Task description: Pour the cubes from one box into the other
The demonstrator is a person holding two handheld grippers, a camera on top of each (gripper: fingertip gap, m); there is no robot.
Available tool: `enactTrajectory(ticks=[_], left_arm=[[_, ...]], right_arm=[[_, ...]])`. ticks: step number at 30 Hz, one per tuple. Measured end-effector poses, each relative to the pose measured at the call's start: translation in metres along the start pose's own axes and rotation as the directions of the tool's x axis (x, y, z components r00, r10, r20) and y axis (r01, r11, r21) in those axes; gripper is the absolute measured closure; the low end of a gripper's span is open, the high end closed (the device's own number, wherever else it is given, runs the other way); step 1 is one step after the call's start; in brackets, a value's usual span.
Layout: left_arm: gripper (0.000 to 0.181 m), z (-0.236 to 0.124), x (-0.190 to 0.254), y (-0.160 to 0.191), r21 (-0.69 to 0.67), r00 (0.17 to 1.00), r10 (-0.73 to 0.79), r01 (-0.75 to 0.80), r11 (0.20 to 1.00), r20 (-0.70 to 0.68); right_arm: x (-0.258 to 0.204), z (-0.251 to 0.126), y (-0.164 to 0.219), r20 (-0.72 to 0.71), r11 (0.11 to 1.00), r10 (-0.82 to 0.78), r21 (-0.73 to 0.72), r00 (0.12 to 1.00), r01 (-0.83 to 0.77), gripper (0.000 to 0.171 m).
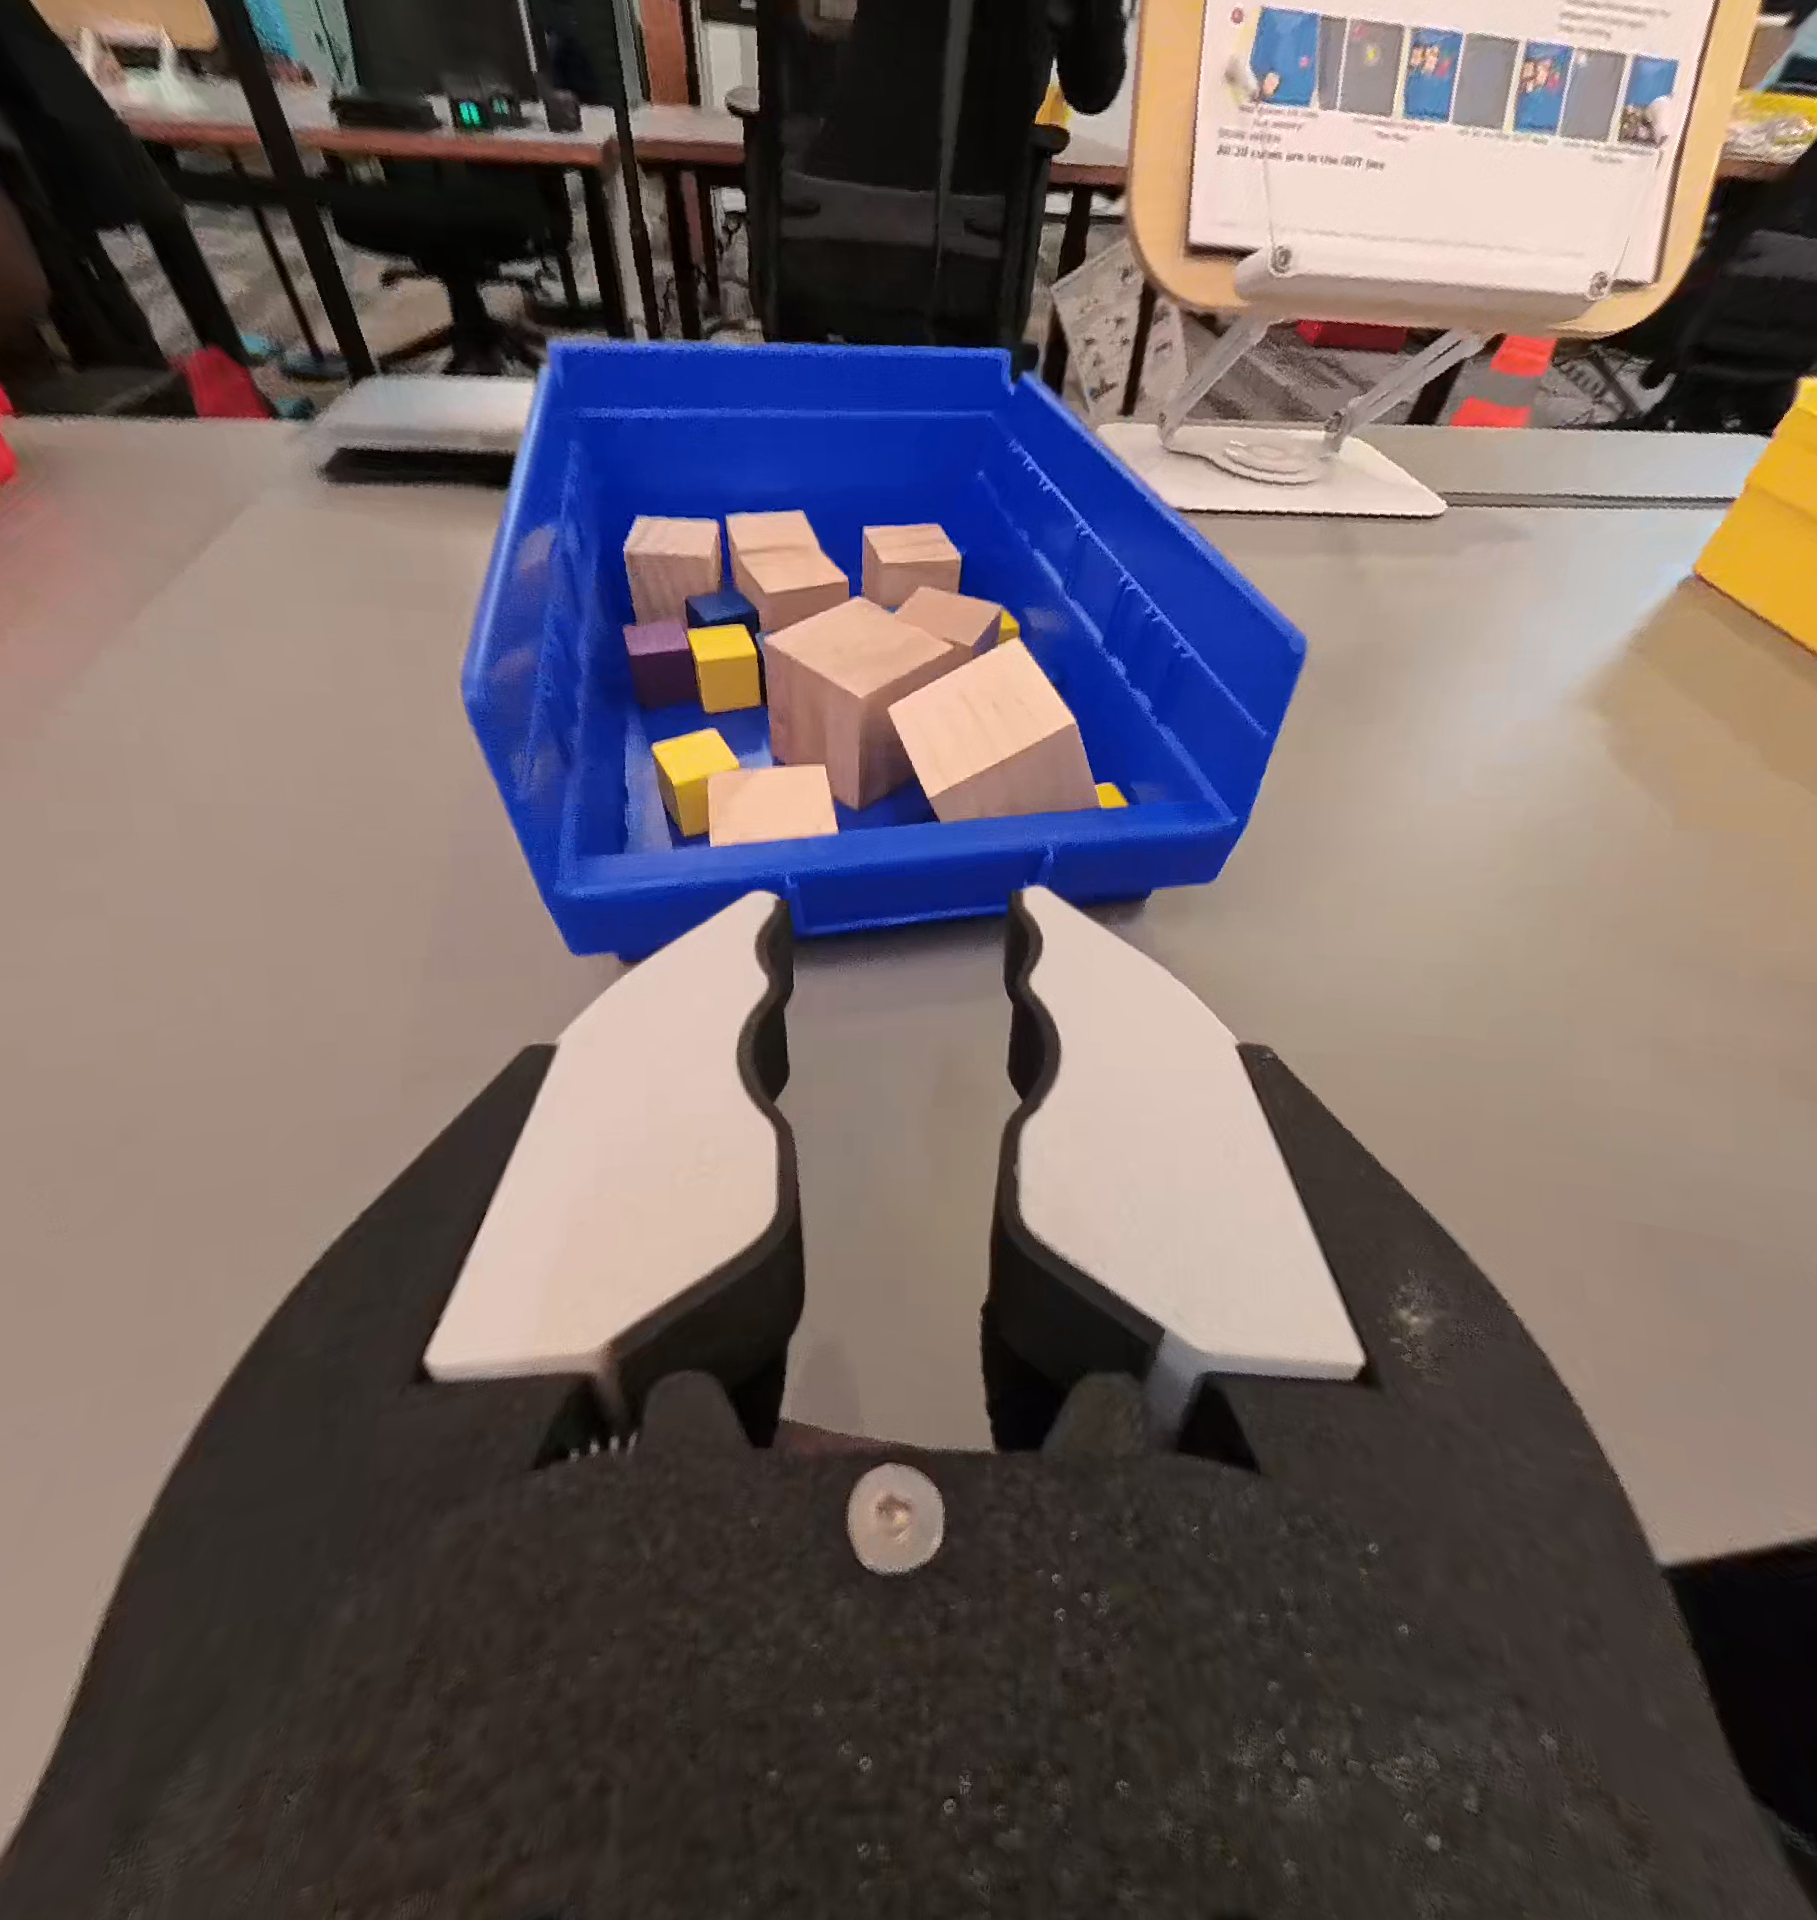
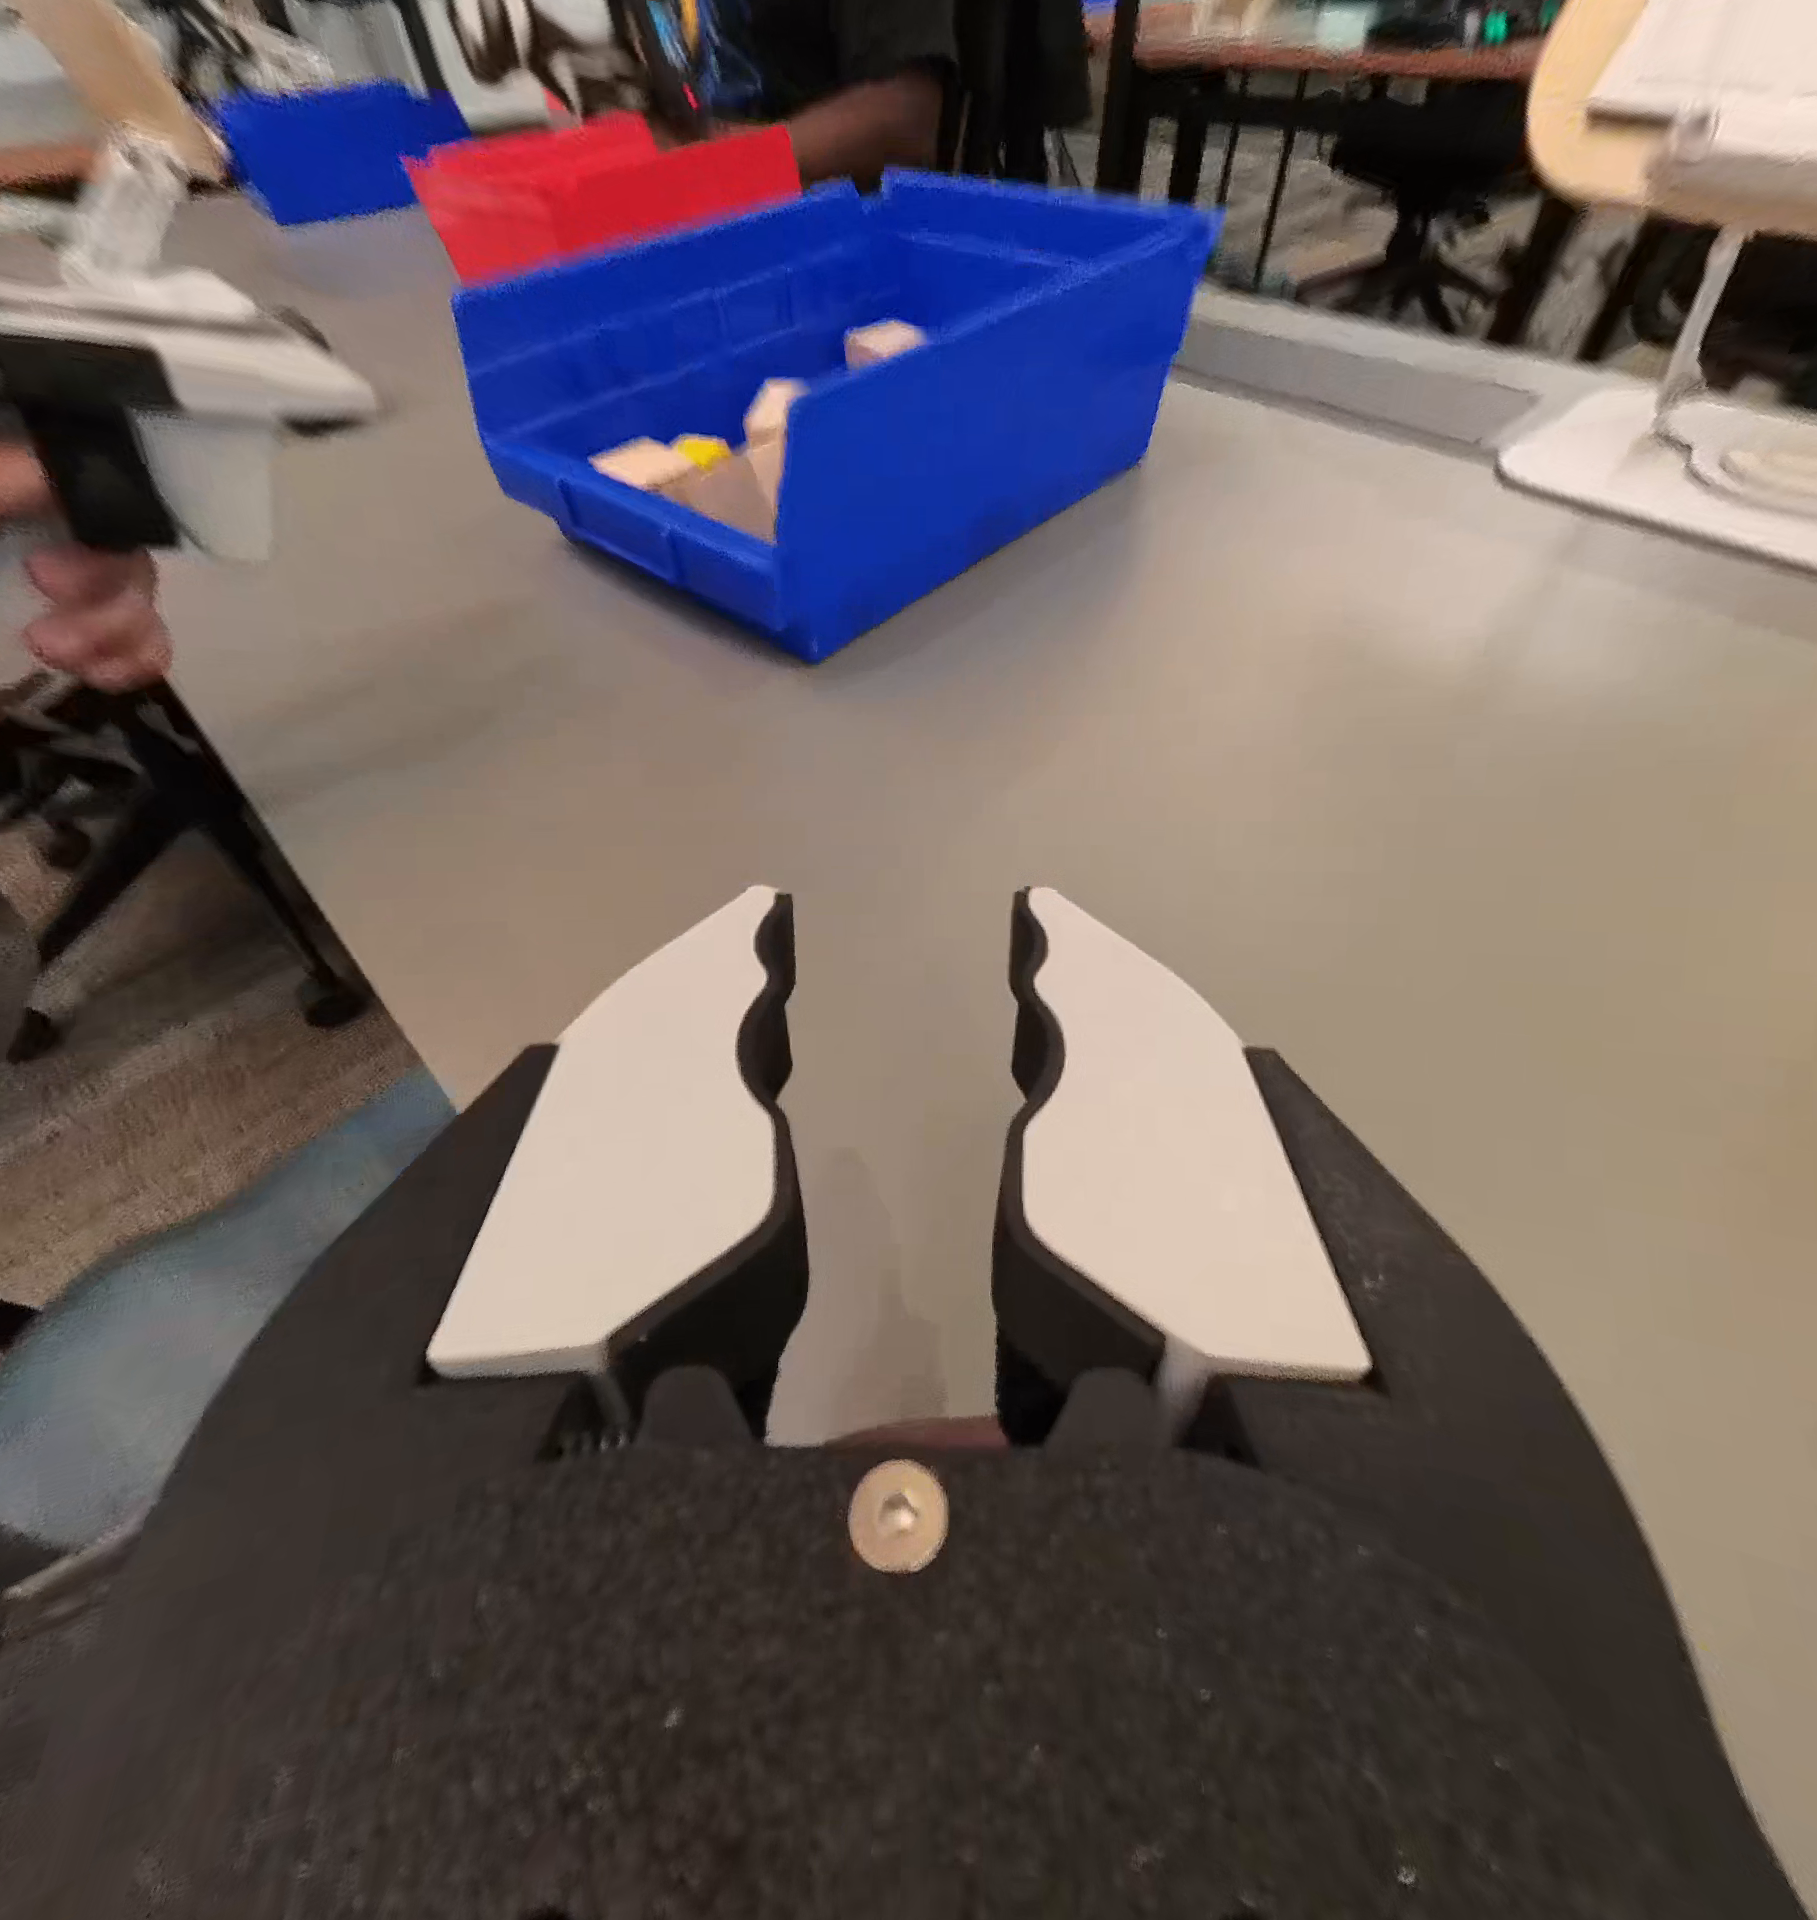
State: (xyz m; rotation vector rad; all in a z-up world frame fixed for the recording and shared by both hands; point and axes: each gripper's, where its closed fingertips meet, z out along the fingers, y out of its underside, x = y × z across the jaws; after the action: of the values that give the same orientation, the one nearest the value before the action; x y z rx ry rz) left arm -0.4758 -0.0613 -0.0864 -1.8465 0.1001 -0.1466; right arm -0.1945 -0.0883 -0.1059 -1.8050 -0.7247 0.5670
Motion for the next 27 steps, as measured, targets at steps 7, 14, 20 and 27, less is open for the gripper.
enactTrajectory(ticks=[7,14,20,27], left_arm=[[0.142,0.004,0.0,-0.001,0.024,0.996,-0.085,0.085,0.996,-0.015],[0.142,0.006,-0.014,0.006,0.001,0.997,-0.08,0.08,0.997,0.009],[0.143,0.007,-0.015,0.003,0.0,0.998,-0.066,0.066,0.998,0.0],[0.136,0.029,-0.069,-0.045,-0.049,0.993,-0.073,0.078,0.996,0.095]], right_arm=[[-0.005,0.01,0.013,0.02,0.991,0.111,-0.076,0.994,-0.109,0.131],[-0.007,0.012,0.017,0.018,0.99,0.11,-0.094,0.994,-0.108,0.131],[-0.006,0.012,0.02,0.007,0.99,0.093,-0.107,0.996,-0.091,0.132],[0.003,0.006,0.012,-0.003,0.988,0.127,-0.093,0.992,-0.126,0.132]])
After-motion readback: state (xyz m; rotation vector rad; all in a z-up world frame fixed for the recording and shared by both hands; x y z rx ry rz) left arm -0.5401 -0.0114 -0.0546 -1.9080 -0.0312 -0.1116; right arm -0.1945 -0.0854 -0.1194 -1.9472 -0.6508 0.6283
